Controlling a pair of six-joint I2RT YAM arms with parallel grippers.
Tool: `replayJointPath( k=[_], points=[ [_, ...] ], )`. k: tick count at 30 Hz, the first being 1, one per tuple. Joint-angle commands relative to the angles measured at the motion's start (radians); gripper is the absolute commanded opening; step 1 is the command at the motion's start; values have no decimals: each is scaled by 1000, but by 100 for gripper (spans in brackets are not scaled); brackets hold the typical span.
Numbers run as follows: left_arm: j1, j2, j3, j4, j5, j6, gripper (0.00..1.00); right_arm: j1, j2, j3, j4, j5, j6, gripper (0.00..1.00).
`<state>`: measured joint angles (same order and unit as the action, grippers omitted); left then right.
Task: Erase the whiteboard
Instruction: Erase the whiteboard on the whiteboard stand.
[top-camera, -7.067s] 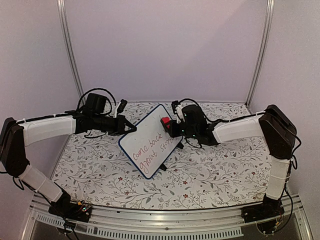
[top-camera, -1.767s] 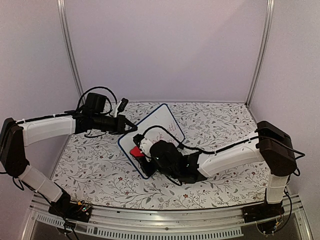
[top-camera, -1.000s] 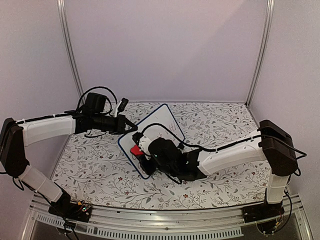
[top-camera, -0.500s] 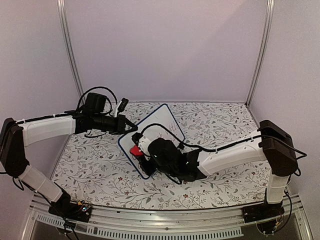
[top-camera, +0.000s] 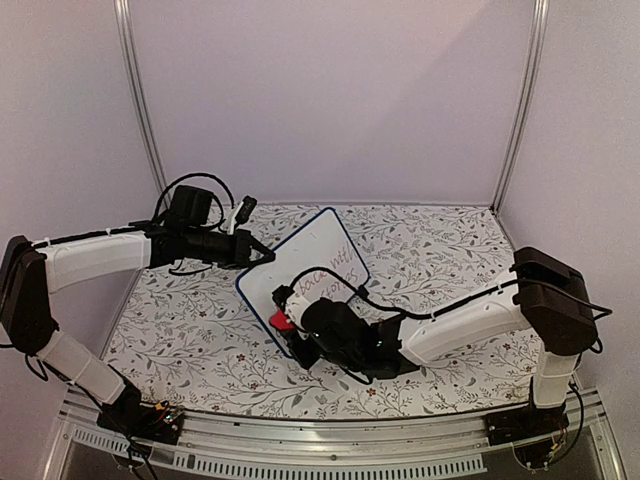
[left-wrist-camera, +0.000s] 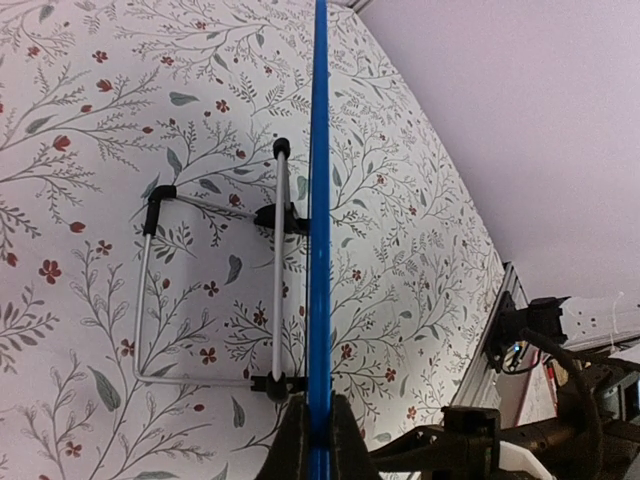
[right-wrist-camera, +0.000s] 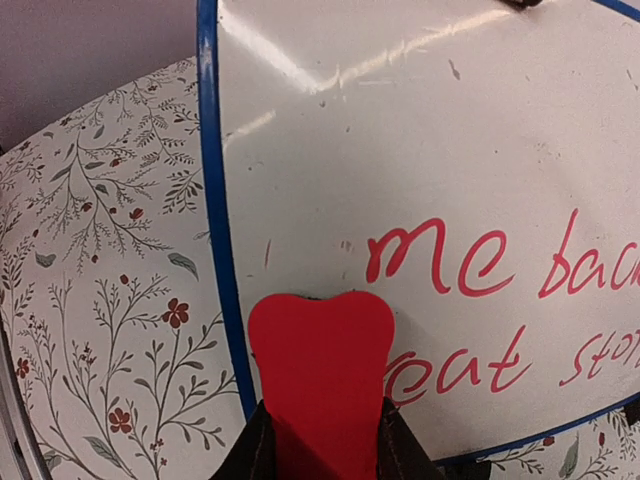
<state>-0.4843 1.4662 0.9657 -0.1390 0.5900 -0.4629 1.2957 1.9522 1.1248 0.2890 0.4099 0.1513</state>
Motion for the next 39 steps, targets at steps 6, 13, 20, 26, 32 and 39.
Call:
replayJointPath(
  k=[6, 13, 20, 26, 32, 39],
  points=[
    [-22, -21, 11, 27, 36, -7, 0, 5, -3, -55, -66, 9, 36, 24],
    [-23, -19, 11, 28, 36, -7, 0, 4, 7, 23, -65, 22, -8, 24],
    [-23, -19, 12, 28, 38, -6, 0, 6, 31, 110, -69, 58, -75, 25],
    [-23, -20, 13, 28, 40, -6, 0, 4, 42, 167, -70, 77, -117, 25],
    [-22, -27, 11, 28, 37, -5, 0, 4, 56, 162, -70, 70, -120, 25],
    [-23, -28, 13, 28, 40, -6, 0, -7, 26, 29, -58, 40, -27, 25]
  ],
)
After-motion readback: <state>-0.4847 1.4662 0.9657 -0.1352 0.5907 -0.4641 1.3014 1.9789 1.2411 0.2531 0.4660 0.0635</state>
